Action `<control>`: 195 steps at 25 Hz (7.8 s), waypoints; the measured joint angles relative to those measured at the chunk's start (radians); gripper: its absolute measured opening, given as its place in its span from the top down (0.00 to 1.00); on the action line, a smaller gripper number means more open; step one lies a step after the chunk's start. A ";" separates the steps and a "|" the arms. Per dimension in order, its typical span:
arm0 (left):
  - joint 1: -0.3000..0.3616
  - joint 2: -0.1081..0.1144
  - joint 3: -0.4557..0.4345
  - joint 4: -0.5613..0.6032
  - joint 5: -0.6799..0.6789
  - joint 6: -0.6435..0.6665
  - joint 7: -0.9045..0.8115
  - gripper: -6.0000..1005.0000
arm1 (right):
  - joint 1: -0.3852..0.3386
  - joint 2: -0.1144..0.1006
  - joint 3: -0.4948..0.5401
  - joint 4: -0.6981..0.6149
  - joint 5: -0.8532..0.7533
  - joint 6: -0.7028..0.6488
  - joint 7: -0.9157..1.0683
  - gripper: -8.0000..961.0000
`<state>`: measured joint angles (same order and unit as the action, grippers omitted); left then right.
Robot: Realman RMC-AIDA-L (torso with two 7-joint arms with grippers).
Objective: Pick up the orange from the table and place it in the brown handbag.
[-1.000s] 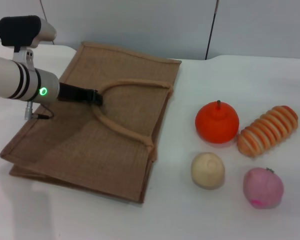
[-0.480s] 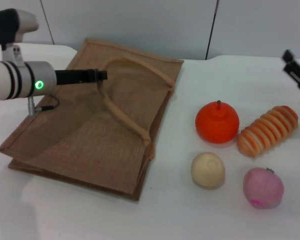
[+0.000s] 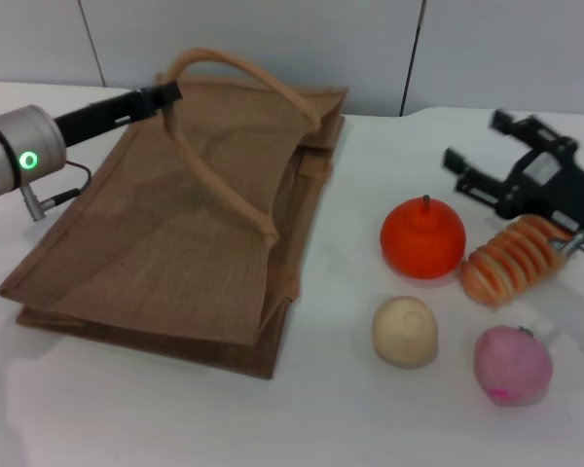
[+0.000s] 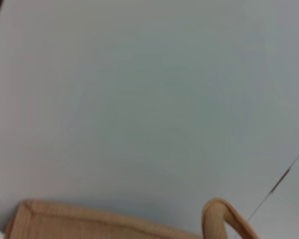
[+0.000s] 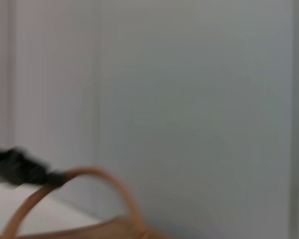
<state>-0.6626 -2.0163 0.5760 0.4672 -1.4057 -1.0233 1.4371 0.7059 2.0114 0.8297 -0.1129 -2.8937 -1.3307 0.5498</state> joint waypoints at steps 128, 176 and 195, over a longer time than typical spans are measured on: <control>0.046 0.024 -0.109 -0.076 -0.276 -0.578 0.062 0.88 | 0.186 0.016 -0.370 0.217 0.068 0.338 -0.016 0.20; 0.030 -0.013 -0.107 -0.374 -0.679 -0.058 0.990 0.61 | -0.085 0.029 0.051 0.041 0.527 0.105 -0.090 0.09; 0.043 -0.016 -0.107 -0.449 -0.956 0.015 1.304 0.56 | -0.094 0.029 0.049 0.042 0.558 0.139 -0.081 0.10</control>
<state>-0.6196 -2.0324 0.4693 0.0179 -2.3621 -1.0080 2.7412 0.6117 2.0401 0.8785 -0.0705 -2.3355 -1.1918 0.4688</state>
